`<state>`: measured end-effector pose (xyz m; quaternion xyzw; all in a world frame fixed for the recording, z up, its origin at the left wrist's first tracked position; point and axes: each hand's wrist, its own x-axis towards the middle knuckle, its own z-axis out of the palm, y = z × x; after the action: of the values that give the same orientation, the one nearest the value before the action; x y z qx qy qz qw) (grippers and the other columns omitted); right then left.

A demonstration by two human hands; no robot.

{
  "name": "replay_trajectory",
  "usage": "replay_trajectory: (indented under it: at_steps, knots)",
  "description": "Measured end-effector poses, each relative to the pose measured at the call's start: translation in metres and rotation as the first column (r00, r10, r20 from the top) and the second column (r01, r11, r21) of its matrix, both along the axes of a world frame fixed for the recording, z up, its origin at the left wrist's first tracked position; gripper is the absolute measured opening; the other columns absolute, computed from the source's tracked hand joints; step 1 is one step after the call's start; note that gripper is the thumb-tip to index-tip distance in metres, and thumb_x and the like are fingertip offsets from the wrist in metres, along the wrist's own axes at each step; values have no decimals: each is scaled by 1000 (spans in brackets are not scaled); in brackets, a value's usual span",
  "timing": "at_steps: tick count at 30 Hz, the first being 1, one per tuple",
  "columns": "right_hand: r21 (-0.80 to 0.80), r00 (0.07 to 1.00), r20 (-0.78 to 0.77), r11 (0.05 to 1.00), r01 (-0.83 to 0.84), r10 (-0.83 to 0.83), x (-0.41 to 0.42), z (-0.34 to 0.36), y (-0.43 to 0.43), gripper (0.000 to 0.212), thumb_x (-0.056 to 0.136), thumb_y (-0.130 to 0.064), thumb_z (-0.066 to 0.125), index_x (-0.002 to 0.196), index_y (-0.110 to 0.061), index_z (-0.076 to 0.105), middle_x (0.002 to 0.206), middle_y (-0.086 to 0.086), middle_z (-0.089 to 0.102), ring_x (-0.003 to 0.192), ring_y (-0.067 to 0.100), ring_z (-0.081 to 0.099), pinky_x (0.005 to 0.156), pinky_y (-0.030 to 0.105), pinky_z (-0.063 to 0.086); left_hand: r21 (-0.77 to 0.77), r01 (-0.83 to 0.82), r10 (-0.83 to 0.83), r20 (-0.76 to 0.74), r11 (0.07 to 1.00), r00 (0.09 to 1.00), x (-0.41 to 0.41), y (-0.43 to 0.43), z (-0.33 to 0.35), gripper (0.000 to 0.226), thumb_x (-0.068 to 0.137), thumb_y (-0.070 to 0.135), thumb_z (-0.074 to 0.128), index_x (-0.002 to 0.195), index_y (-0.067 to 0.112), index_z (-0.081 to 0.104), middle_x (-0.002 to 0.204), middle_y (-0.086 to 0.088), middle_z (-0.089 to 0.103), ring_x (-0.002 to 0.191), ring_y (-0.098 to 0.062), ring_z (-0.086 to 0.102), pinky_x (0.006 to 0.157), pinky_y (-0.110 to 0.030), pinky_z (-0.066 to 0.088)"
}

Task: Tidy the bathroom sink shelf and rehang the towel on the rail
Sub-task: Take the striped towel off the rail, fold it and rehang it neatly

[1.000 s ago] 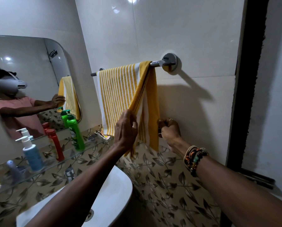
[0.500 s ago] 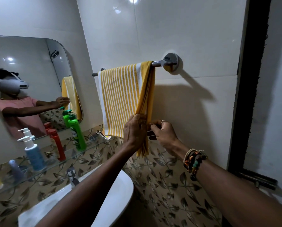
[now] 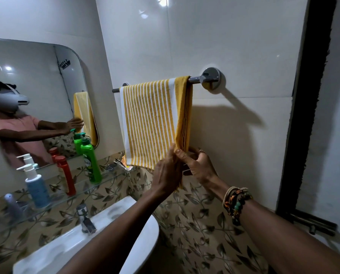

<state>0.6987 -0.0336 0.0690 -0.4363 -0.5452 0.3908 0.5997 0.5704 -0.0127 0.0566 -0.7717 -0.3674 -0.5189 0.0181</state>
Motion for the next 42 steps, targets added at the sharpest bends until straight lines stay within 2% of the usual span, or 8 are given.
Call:
replay_trajectory:
  at_steps: [3, 8, 12, 16, 22, 32, 36, 42]
  knots:
    - [36, 980, 139, 989, 141, -145, -5, 1, 3, 54, 72, -67, 73, 90, -16, 73, 84, 2, 77, 81, 18, 74, 75, 40, 62, 70, 24, -21, -49, 997, 999, 1, -2, -6, 6, 90, 1, 60, 90, 4, 65, 52, 8, 51, 34, 5, 33, 34, -11, 26]
    - [84, 899, 282, 943, 323, -334, -11, -3, 10, 32, 89, -47, 64, 79, -17, 69, 79, 1, 73, 77, 23, 72, 73, 44, 61, 2, 114, -114, -74, 993, 991, -5, -1, -13, 32, 94, 12, 56, 124, 9, 65, 97, -7, 76, 58, -25, 68, 50, -36, 55]
    - [114, 833, 377, 913, 392, -405, -8, -7, 16, 26, 91, -43, 64, 80, -20, 70, 75, -3, 72, 69, 17, 71, 64, 38, 61, -75, 144, -156, -190, 987, 969, -18, 8, -22, 56, 88, 35, 62, 140, 18, 52, 144, 1, 50, 80, -23, 71, 71, -38, 58]
    - [124, 807, 376, 888, 443, -455, -7, -11, 21, 28, 89, -42, 69, 72, -20, 67, 67, -6, 68, 60, 15, 68, 50, 25, 50, -180, 153, -183, -162, 972, 970, -32, 22, -36, 62, 86, 65, 55, 127, 19, 64, 144, 3, 52, 98, -15, 69, 76, -34, 59]
    - [97, 817, 366, 892, 442, -445, -11, -15, 22, 29, 74, -46, 83, 82, -20, 72, 78, -8, 74, 66, 7, 72, 56, 28, 59, -203, 98, -68, 149, 974, 987, -50, 60, -44, 41, 96, 47, 52, 122, 16, 57, 114, -2, 59, 96, -12, 57, 78, -34, 54]
    - [-37, 744, 425, 812, 583, -515, -24, -18, 22, 40, 52, -42, 95, 67, -15, 70, 75, -2, 74, 57, 2, 69, 53, 26, 58, -405, -42, 190, 331, 913, 924, -101, 135, -51, 53, 93, 42, 55, 134, 11, 40, 134, -11, 40, 120, -25, 43, 89, -30, 36]
    - [-97, 726, 401, 762, 640, -558, -29, -17, 16, 57, 41, -54, 94, 75, -13, 74, 76, -3, 75, 65, 10, 73, 60, 33, 61, -664, 178, 246, 494, 727, 834, -125, 162, -49, 84, 94, 46, 54, 153, 9, 7, 159, -12, 13, 144, -30, 20, 112, -41, 27]
    - [-141, 727, 330, 730, 669, -602, -43, -18, 3, 62, 42, -51, 95, 86, -12, 76, 74, -5, 77, 63, 5, 73, 48, 17, 53, -643, 296, 140, 536, 706, 833, -151, 202, -31, 84, 96, 53, 46, 155, 14, 1, 163, -10, 10, 148, -30, 15, 118, -51, 23]
